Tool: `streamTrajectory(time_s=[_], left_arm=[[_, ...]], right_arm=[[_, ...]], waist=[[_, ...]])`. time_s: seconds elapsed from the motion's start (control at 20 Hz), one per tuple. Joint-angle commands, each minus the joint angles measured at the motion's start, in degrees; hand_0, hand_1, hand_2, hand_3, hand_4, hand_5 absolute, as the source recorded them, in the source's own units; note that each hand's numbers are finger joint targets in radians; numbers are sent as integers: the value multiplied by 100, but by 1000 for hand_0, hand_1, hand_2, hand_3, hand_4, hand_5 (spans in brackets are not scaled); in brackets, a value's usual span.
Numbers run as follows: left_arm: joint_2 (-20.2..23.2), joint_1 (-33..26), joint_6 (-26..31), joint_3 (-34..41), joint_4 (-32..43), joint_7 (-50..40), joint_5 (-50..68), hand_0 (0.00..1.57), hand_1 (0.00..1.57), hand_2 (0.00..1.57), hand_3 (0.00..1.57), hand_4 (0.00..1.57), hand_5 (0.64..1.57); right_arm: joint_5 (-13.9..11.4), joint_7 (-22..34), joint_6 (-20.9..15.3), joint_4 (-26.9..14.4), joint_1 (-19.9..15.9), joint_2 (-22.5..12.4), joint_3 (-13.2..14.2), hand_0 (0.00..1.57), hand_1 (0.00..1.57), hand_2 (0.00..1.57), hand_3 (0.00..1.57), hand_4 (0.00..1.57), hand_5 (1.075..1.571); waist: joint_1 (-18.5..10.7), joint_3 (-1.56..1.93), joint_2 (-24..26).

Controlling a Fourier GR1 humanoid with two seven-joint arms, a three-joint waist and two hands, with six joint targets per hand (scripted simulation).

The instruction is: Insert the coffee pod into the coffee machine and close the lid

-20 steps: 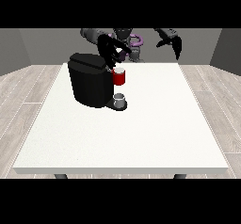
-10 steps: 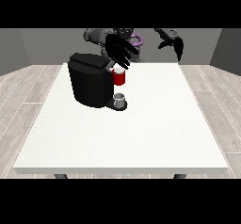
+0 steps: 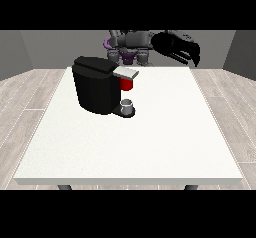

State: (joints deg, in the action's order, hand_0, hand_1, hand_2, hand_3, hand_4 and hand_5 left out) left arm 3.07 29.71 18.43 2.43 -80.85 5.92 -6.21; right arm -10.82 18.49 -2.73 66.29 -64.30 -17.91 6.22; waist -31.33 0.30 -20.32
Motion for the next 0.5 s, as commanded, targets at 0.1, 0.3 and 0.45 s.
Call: streamTrajectory(time_s=[0.1, 0.3, 0.45], left_arm=[[171, 90, 148, 132, -124, -114, 168, 0, 0, 0, 0, 349, 1571], [114, -146, 183, 13, -186, 86, 131, 0, 0, 0, 0, 329, 1571], [16, -419, -1, 4, -59, 24, 27, 0, 0, 0, 0, 246, 1571]], right_arm=[[39, -542, -58, -520, -416, 177, 57, 0, 0, 0, 0, 101, 1571], [141, -964, 105, -666, -532, 233, 57, 0, 0, 0, 0, 0, 1571], [31, -1141, -172, -479, -156, 990, -351, 0, 0, 0, 0, 0, 1571]], waist=[[-28, -31, -140], [162, -32, -135], [501, -32, 360]])
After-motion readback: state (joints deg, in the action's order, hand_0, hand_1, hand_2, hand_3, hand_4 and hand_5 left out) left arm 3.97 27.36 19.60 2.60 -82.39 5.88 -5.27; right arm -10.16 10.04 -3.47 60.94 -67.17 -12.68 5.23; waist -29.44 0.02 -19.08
